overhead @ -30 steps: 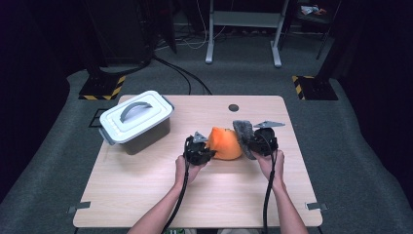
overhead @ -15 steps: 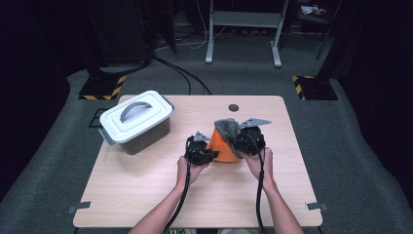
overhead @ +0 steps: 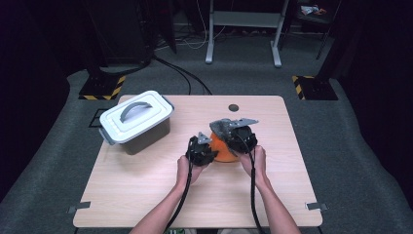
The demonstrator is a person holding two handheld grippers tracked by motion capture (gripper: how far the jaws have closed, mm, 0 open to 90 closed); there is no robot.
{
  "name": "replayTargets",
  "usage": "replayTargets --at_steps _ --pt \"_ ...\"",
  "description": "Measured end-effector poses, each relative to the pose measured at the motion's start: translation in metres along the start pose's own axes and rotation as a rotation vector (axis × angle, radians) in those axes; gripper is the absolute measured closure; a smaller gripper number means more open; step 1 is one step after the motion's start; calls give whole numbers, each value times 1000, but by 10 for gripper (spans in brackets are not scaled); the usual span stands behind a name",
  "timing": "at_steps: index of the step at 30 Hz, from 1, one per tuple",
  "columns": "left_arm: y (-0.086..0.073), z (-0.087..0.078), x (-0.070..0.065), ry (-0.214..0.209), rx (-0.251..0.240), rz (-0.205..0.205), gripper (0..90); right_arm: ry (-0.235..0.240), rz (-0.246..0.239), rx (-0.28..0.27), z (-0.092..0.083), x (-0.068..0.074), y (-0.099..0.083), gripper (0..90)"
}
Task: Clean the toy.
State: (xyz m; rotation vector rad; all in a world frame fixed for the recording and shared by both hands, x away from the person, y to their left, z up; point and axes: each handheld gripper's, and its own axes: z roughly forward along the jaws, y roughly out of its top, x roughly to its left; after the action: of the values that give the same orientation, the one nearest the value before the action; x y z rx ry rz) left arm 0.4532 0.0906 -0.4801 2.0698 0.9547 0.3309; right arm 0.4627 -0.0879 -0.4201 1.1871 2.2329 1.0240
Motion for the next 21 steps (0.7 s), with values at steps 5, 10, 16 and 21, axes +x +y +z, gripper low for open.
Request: replayTargets --at_steps 5,10,16,21 --pt "0 1 1 4 7 -12 742 -15 -14 0 1 -1 -2 763" --pt "0 3 2 5 -4 -19 747 -7 8 -5 -1 -5 -4 764" --pt "0 3 3 3 -7 -27 747 3 10 -6 -4 -10 -6 763" --pt "1 3 4 0 -9 -28 746 2 14 -7 -7 -15 -8 763"
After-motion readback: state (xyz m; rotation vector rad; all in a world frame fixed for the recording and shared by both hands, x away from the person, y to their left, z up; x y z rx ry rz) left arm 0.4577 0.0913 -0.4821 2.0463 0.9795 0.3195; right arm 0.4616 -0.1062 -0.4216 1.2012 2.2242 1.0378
